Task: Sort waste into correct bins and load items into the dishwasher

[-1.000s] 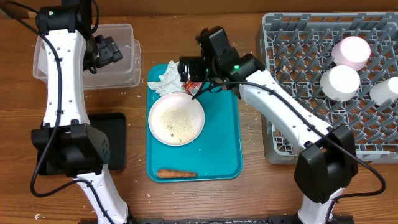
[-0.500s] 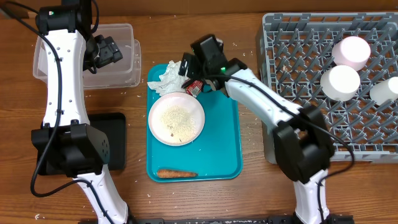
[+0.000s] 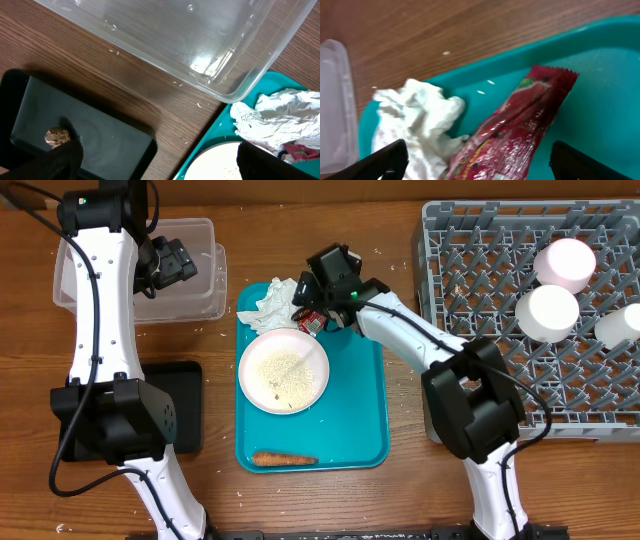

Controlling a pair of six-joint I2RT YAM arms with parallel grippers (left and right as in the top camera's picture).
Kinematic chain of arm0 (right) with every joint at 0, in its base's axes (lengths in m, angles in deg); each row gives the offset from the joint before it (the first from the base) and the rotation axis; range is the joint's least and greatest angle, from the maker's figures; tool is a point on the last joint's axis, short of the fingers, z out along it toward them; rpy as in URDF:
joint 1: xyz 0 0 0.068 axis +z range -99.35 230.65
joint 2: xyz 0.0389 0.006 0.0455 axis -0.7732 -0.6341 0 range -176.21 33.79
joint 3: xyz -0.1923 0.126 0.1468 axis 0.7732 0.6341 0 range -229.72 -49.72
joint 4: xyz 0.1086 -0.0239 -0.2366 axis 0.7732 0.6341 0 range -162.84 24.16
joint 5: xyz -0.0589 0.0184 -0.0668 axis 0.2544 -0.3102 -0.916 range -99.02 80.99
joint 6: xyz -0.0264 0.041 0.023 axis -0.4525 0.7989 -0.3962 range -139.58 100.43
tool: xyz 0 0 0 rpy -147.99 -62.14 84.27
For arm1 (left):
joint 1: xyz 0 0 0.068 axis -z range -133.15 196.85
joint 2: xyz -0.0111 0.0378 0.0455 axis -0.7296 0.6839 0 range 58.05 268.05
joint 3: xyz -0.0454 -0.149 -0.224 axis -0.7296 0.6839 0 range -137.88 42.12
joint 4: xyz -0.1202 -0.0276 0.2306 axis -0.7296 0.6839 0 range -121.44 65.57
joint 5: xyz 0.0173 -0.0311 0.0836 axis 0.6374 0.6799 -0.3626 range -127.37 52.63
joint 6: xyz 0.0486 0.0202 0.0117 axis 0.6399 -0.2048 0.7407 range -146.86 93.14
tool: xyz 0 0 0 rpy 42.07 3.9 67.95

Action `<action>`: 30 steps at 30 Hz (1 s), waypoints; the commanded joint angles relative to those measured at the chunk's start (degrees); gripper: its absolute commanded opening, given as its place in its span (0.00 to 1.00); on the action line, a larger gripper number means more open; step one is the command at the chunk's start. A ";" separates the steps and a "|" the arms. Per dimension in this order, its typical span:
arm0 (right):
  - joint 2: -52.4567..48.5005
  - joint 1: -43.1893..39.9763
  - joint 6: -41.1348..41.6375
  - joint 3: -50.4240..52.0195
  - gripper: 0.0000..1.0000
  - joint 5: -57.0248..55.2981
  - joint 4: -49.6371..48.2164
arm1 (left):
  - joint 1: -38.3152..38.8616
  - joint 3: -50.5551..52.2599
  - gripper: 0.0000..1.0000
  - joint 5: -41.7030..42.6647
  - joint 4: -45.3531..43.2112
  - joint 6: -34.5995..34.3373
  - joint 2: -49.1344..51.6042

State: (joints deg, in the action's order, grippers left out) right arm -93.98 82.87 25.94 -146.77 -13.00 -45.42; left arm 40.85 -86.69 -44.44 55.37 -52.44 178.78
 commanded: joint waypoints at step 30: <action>-1.09 -0.48 0.87 -4.90 0.71 -1.40 9.49 | 0.35 -0.57 1.00 0.07 -0.09 -0.79 0.26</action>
State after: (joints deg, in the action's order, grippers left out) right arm -95.51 82.87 27.19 -148.39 -15.21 -36.46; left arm 40.85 -86.69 -44.44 55.37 -52.44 178.78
